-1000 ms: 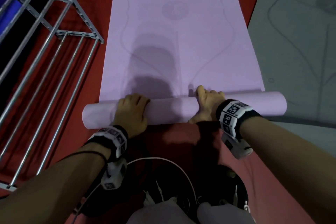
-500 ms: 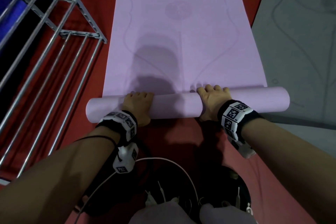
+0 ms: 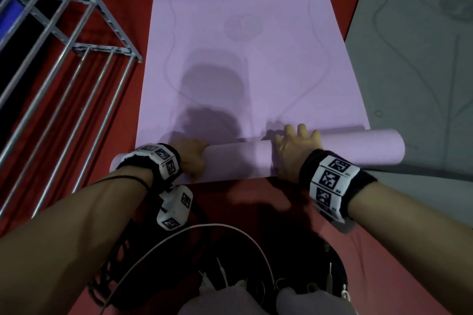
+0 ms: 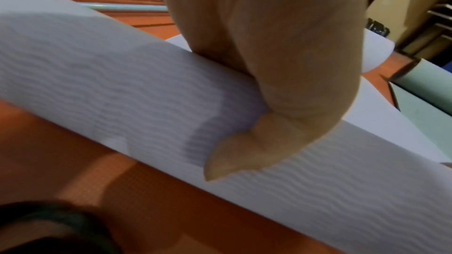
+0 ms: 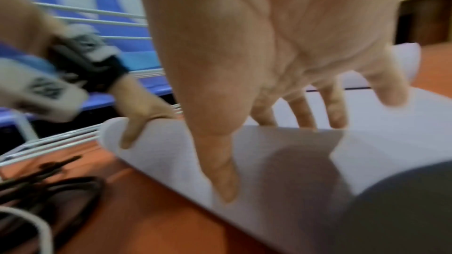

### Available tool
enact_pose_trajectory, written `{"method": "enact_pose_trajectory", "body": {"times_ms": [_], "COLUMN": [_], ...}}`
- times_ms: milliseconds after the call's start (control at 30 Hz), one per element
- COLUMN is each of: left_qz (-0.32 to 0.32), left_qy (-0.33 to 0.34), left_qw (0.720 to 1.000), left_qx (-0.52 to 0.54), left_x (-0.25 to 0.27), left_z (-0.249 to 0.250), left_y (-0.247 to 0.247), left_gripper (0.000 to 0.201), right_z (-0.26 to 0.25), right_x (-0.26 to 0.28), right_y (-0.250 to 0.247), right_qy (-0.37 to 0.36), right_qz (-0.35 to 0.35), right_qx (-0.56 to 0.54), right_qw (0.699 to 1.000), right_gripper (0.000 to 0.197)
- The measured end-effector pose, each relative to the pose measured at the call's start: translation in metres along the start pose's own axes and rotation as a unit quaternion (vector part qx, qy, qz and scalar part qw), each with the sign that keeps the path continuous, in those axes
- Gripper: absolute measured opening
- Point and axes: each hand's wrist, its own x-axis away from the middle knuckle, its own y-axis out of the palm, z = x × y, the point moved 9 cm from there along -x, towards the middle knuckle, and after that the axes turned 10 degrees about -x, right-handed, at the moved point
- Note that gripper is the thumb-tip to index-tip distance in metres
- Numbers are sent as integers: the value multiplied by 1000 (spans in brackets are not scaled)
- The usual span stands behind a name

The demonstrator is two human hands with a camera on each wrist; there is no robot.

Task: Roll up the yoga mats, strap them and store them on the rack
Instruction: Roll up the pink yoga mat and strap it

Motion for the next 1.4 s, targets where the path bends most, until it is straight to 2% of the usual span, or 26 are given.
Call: {"method": "enact_pose_trajectory", "body": {"times_ms": [100,133,200,233,300,333,400,433,567,700,800,967,1067,1167,1267,1333,1400], "left_qz": [6,19,63,101,207,257,307,310,275,247,238,180,110,13,-43,-43,-41], "left_qy": [7,9,2,-3,18,48,92,93,25,-49,-34,-15,9,31,38,39,54], "left_qw": [1000,1000,998,995,978,965,944,940,949,957,958,973,989,998,998,998,996], "left_qx": [21,15,8,23,27,-7,-79,-104,-149,-146,-159,-146,-103,-55,-17,14,57], "left_x": [0,0,2,4,15,23,31,33,20,13,8,3,2,-3,-7,-8,-6], "left_z": [0,-1,-7,-11,-13,-5,12,17,26,27,23,23,24,25,26,24,24], "left_y": [0,-1,-7,-13,-30,-35,-27,-21,-6,-15,-23,-24,-20,-9,0,1,3], "left_gripper": [86,96,117,120,108,96,79,80,100,87,80,74,77,76,82,81,88], "right_z": [-4,-4,-1,2,8,13,19,21,24,22,16,25,27,27,21,5,-12], "right_x": [1,-1,-5,-9,-19,-24,-32,-35,-37,-33,-29,-19,-11,-3,5,8,8], "right_y": [13,16,15,13,4,-1,-8,-9,-3,-5,-7,-2,1,11,13,9,12], "right_qy": [1,-6,-18,-23,-32,-35,-42,-45,-33,-13,-23,-30,-36,-45,-38,-52,-74], "right_qz": [13,16,26,26,13,2,-23,-35,-43,-9,25,58,35,-23,-58,-36,-10], "right_qx": [-6,1,1,-7,-35,-62,-114,-129,-130,-25,-13,-94,-129,-145,-77,-3,-24], "right_qw": [1000,1000,1000,999,999,997,992,990,990,1000,999,993,990,988,995,998,997], "right_gripper": [95,99,101,102,106,105,97,93,91,95,100,100,93,91,97,103,108]}}
